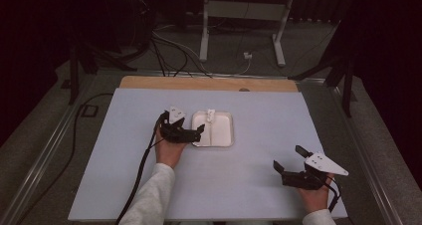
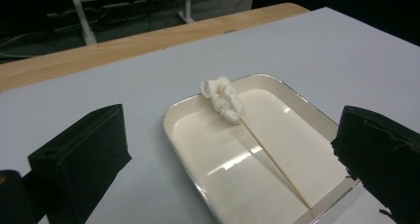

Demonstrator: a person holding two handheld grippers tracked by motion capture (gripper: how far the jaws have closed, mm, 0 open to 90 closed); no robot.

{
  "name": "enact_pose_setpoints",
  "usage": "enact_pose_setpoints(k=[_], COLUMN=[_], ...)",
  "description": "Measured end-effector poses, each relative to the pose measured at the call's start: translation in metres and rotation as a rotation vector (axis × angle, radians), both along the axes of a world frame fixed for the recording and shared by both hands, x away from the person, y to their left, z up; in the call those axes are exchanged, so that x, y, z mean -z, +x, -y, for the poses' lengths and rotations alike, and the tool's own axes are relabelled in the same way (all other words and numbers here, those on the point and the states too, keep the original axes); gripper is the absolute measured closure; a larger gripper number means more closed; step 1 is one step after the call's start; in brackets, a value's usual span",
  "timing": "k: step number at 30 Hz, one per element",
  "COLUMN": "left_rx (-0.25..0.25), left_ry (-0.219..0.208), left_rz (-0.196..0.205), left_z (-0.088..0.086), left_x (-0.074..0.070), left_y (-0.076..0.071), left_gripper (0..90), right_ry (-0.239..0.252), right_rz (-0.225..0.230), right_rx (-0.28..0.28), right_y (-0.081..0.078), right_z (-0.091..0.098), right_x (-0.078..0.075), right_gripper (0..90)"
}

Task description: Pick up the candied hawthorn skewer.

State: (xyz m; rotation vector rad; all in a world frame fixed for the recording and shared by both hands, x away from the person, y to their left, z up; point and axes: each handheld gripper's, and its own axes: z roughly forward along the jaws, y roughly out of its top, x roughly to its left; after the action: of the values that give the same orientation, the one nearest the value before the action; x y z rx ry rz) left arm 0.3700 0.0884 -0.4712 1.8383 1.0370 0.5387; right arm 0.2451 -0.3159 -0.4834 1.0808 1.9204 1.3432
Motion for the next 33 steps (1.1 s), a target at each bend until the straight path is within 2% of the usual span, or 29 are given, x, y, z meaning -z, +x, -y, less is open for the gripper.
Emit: enact_pose_setpoints(k=[23,33], left_rx=[0.032,0.039], left_ry=[0.039,0.024], left_rz=[-0.061,-0.088], left_z=[0.032,0.043], left_x=[0.025,0.031], left_y=[0.013,0.016], left_gripper=[1.3,1.3], right_ry=[-0.006,-0.007], right_rz=[-0.003,-0.003], right_rx=[-0.005,-0.006], right_y=[0.000,0.001], right_z=[-0.001,-0.001], right_x=[0.000,0.001], right_gripper=[1.6,1.6])
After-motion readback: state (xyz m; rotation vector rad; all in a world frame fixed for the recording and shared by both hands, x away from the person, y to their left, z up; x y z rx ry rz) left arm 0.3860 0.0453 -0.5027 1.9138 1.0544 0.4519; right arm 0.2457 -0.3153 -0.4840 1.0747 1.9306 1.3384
